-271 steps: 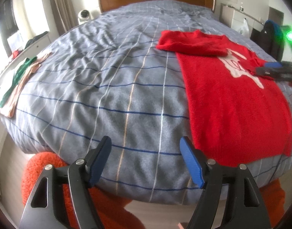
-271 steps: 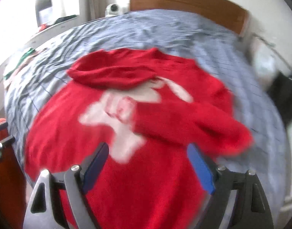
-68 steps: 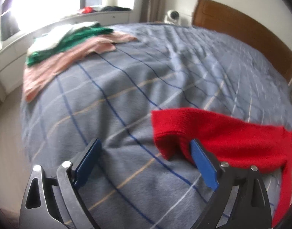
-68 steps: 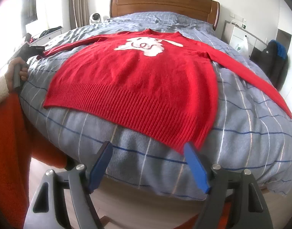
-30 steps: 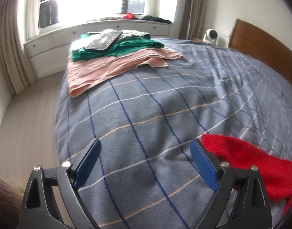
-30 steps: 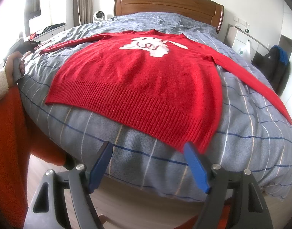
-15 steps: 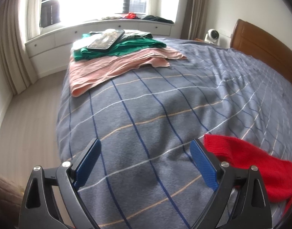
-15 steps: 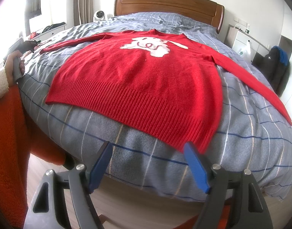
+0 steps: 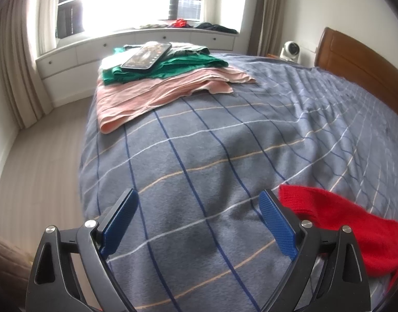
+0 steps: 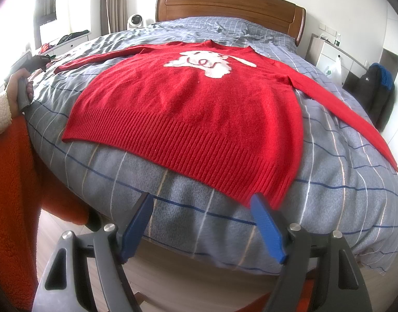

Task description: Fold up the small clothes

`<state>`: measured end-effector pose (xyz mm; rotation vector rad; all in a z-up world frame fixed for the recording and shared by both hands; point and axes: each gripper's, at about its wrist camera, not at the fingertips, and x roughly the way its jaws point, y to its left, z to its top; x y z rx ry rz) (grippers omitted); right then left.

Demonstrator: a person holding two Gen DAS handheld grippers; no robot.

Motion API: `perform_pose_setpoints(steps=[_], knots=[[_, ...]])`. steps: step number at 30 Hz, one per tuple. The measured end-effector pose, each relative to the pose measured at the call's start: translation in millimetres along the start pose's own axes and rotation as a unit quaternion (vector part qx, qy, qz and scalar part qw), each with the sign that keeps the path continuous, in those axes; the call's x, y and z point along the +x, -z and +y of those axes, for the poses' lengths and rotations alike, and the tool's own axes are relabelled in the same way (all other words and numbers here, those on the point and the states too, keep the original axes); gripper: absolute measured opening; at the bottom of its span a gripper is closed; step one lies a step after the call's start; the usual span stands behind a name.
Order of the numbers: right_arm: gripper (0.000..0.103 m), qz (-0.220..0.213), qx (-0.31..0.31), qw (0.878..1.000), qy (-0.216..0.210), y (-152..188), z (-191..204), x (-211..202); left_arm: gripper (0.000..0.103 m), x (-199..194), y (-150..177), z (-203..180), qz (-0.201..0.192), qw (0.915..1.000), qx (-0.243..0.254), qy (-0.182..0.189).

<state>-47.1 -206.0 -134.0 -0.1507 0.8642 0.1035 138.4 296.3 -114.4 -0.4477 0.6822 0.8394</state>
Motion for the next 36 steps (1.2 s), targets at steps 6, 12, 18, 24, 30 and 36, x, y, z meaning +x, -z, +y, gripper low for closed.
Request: perform_pose_setpoints(steps=[6, 12, 18, 24, 30, 36], knots=[[0.076, 0.000, 0.000, 1.000, 0.000, 0, 0, 0, 0.095, 0, 0, 0, -0.001, 1.0000, -0.001, -0.001], [0.076, -0.001, -0.001, 1.000, 0.001, 0, -1, -1, 0.095, -2, -1, 1, -0.006, 1.0000, -0.002, -0.003], [0.076, 0.000, -0.001, 1.000, 0.001, 0, -1, -1, 0.095, -10, -2, 1, -0.025, 0.9997, 0.001, -0.007], [0.076, -0.006, -0.001, 1.000, 0.005, -2, -3, -3, 0.095, -42, 2, -4, -0.062, 0.9975, 0.027, 0.023], [0.076, -0.005, 0.001, 1.000, 0.006, -4, -2, -2, 0.098, -96, 34, -23, -0.046, 0.9832, 0.106, 0.141], [0.076, -0.005, -0.011, 1.000, 0.005, -4, 3, -1, 0.099, -109, 85, -59, 0.073, 0.9450, 0.211, 0.239]])
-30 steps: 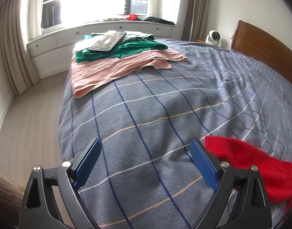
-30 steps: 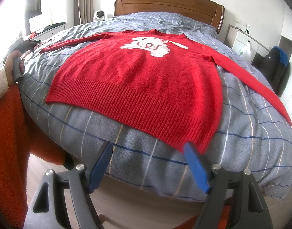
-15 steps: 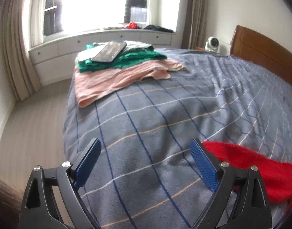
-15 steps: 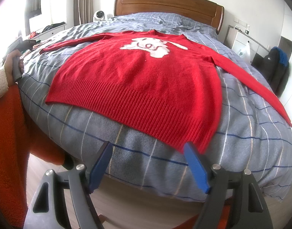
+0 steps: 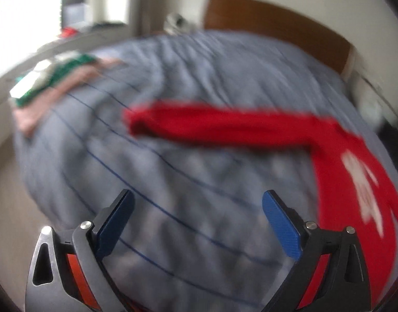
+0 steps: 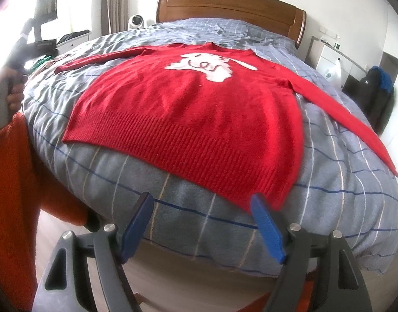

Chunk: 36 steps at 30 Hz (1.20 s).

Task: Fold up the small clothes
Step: 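Move the left tool back over the spread sweater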

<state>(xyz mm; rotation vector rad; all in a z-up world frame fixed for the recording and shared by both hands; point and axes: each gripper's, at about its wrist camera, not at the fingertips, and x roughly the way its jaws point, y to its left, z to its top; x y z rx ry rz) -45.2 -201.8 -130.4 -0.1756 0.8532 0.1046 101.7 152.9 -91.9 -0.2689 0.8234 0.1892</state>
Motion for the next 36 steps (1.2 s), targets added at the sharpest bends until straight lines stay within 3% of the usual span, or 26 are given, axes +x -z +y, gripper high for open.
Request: perform_pose_setpoints(steps=[2, 6, 23, 36], knots=[[0.076, 0.000, -0.001, 1.000, 0.000, 0, 1, 0, 0.099, 13, 6, -16, 0.035, 0.9986, 0.037, 0.014], [0.076, 0.000, 0.003, 1.000, 0.001, 1, 1, 0, 0.099, 47, 14, -28, 0.106, 0.9917, 0.072, 0.004], [0.076, -0.014, 0.007, 1.000, 0.010, -1, -4, -13, 0.103, 50, 23, -26, 0.094, 0.9931, 0.070, 0.011], [0.076, -0.046, -0.003, 0.999, 0.027, -27, -4, -48, 0.103, 45, 21, -29, 0.108, 0.9892, 0.098, 0.009]])
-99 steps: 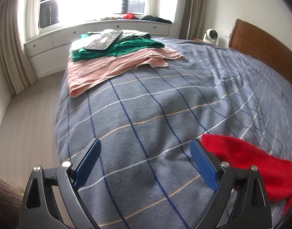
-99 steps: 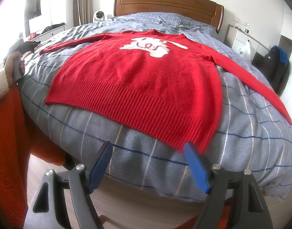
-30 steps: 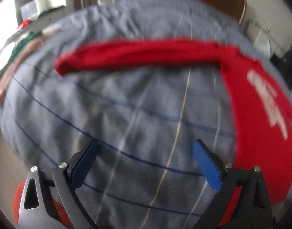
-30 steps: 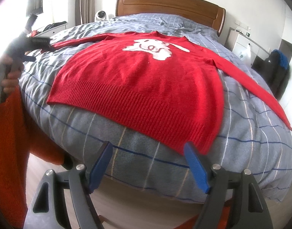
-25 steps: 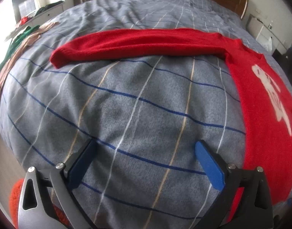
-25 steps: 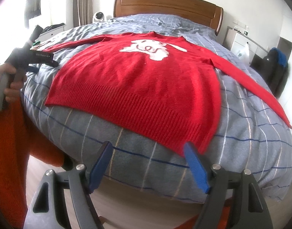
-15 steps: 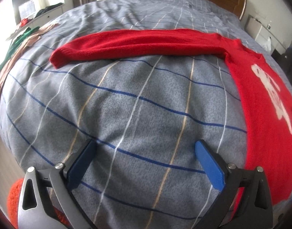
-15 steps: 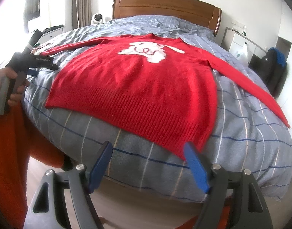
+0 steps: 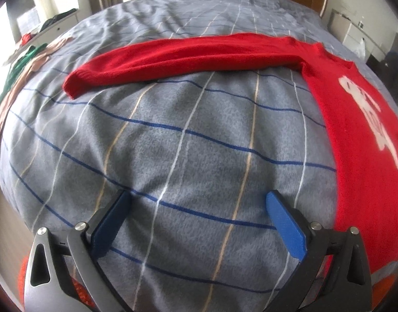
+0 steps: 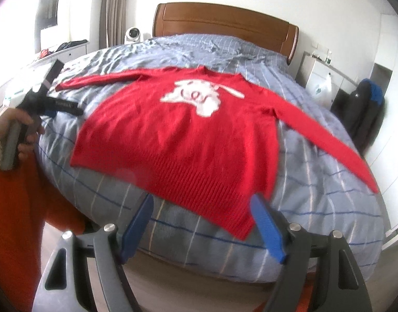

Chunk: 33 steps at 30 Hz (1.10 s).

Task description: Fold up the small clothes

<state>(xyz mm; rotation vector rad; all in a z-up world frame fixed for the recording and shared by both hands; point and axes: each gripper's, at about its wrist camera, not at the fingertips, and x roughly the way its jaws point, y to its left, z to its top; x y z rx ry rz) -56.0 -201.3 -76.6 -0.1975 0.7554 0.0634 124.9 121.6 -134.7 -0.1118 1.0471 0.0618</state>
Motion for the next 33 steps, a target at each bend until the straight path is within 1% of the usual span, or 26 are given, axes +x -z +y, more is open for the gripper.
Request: perform_pose_setpoints(steps=[2, 4, 6, 8, 9, 10, 12, 13, 15, 17, 18, 19, 20, 21, 22, 24, 25, 26, 27, 28, 29, 30, 33], knots=[[0.076, -0.002, 0.005, 1.000, 0.000, -5, -1, -5, 0.102, -6, 0, 3, -0.005, 0.9999, -0.009, 0.012], [0.076, -0.005, 0.012, 1.000, -0.002, -10, -4, -11, 0.102, -17, 1, 8, -0.026, 0.9990, -0.019, 0.032], [0.076, -0.011, 0.022, 1.000, -0.002, -16, -10, -17, 0.102, -39, 2, 11, -0.077, 0.9956, -0.025, 0.047], [0.076, -0.021, 0.035, 0.999, 0.001, -24, -23, -24, 0.102, -54, 4, 12, -0.115, 0.9920, -0.023, 0.047], [0.076, -0.026, 0.042, 0.999, 0.005, -30, -32, -28, 0.102, -58, 6, 12, -0.127, 0.9906, -0.022, 0.046], [0.076, -0.033, 0.051, 0.998, 0.012, -36, -44, -32, 0.102, -62, 7, 12, -0.138, 0.9891, -0.021, 0.047], [0.077, -0.051, 0.064, 0.996, 0.033, -46, -71, -40, 0.102, -62, 9, 10, -0.143, 0.9883, -0.018, 0.049], [0.077, -0.066, 0.074, 0.994, 0.053, -52, -94, -45, 0.102, -61, 9, 9, -0.144, 0.9883, -0.015, 0.046], [0.085, -0.094, 0.114, 0.985, 0.089, -61, -144, -54, 0.102, -60, 8, 5, -0.149, 0.9880, -0.011, 0.039], [0.086, -0.119, 0.182, 0.970, 0.107, -60, -195, -60, 0.102, -60, 9, 3, -0.153, 0.9876, -0.007, 0.034], [0.087, -0.125, 0.224, 0.960, 0.110, -56, -221, -61, 0.102, -61, 10, 3, -0.154, 0.9876, -0.005, 0.031], [0.087, -0.126, 0.279, 0.946, 0.110, -48, -250, -58, 0.102, -60, 10, 2, -0.153, 0.9879, -0.003, 0.026], [0.087, -0.122, 0.345, 0.926, 0.099, -36, -283, -51, 0.102, -61, 12, 3, -0.152, 0.9882, -0.003, 0.022], [0.087, -0.111, 0.411, 0.902, 0.075, -19, -313, -40, 0.102, -60, 12, 3, -0.150, 0.9884, -0.004, 0.018], [0.087, -0.101, 0.468, 0.877, 0.047, -3, -335, -27, 0.102, -60, 13, 4, -0.150, 0.9886, -0.006, 0.014], [0.087, -0.081, 0.554, 0.829, -0.005, 25, -361, -2, 0.102, -58, 14, 6, -0.148, 0.9889, -0.011, 0.006], [0.087, -0.067, 0.607, 0.790, -0.045, 46, -373, 20, 0.102, -58, 14, 6, -0.147, 0.9891, -0.013, 0.003], [0.086, -0.061, 0.635, 0.767, -0.068, 58, -376, 32, 0.102, -56, 15, 6, -0.145, 0.9893, -0.014, -0.001], [0.082, -0.059, 0.658, 0.746, -0.085, 69, -379, 43, 0.102, -54, 15, 6, -0.142, 0.9897, -0.014, -0.005], [0.081, -0.057, 0.678, 0.727, -0.098, 79, -381, 54, 0.102, -53, 15, 6, -0.140, 0.9900, -0.014, -0.007], [0.079, -0.057, 0.690, 0.715, -0.096, 85, -383, 62, 0.102, -51, 15, 5, -0.137, 0.9904, -0.011, -0.011], [0.077, -0.064, 0.696, 0.710, -0.085, 89, -386, 67, 0.102, -50, 15, 4, -0.136, 0.9906, -0.010, -0.012], [0.073, -0.088, 0.702, 0.703, -0.076, 91, -396, 75, 0.102, -44, 15, -2, -0.127, 0.9917, 0.003, -0.018]])
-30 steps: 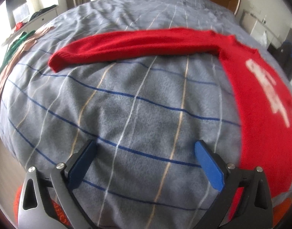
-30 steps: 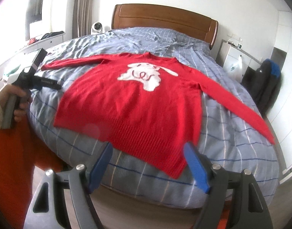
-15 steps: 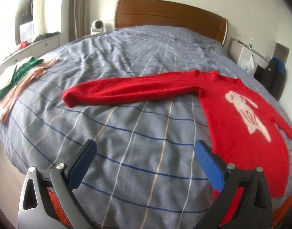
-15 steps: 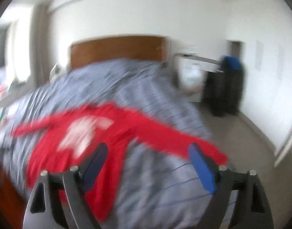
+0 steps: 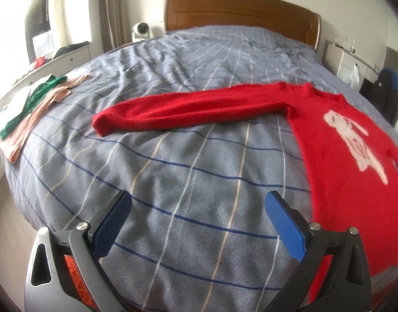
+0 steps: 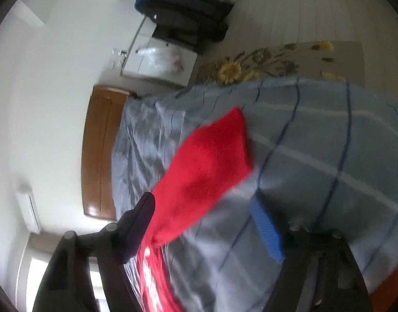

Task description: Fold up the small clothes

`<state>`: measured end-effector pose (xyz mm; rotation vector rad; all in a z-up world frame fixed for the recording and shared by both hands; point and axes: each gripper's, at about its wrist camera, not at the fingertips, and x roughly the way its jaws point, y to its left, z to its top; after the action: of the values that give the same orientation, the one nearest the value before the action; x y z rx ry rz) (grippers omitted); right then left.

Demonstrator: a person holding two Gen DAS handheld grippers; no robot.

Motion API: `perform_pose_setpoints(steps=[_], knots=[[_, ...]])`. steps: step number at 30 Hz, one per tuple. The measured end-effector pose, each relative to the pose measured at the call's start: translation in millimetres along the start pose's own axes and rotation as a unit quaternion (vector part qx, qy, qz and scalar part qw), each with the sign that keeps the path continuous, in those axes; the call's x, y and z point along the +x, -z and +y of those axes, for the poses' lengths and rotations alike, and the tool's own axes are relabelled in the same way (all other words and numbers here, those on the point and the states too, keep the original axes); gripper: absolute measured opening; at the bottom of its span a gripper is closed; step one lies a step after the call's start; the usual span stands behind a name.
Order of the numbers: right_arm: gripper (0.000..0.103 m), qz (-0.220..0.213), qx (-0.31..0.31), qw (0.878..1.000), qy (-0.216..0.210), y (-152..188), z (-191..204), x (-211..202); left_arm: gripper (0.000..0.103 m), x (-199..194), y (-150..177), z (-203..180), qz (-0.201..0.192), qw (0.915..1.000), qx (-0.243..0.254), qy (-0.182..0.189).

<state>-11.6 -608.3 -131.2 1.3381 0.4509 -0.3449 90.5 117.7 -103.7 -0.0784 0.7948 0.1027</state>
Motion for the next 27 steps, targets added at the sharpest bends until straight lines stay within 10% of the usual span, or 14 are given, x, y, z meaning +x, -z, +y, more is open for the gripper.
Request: perform_pose_setpoints(steps=[7, 11, 17, 22, 27], knots=[[0.054, -0.010, -0.032, 0.999, 0.027, -14, 10, 18, 0.102, 8, 5, -13, 0.015, 0.9994, 0.028, -0.014], [0.004, -0.002, -0.056, 0.995, 0.083, -19, 13, 32, 0.102, 7, 6, -14, 0.015, 0.9992, 0.035, -0.015], [0.004, -0.023, -0.166, 0.983, 0.070, -5, 108, 27, 0.102, 6, 2, -5, 0.009, 0.9999, 0.009, -0.002], [0.004, 0.013, -0.326, 0.945, -0.015, 72, 257, 45, 0.102, 10, -3, 7, 0.013, 0.9997, -0.018, 0.008], [0.004, 0.095, -0.458, 0.882, -0.064, 208, 359, 100, 0.102, 7, -4, 17, 0.005, 0.9995, -0.031, 0.005]])
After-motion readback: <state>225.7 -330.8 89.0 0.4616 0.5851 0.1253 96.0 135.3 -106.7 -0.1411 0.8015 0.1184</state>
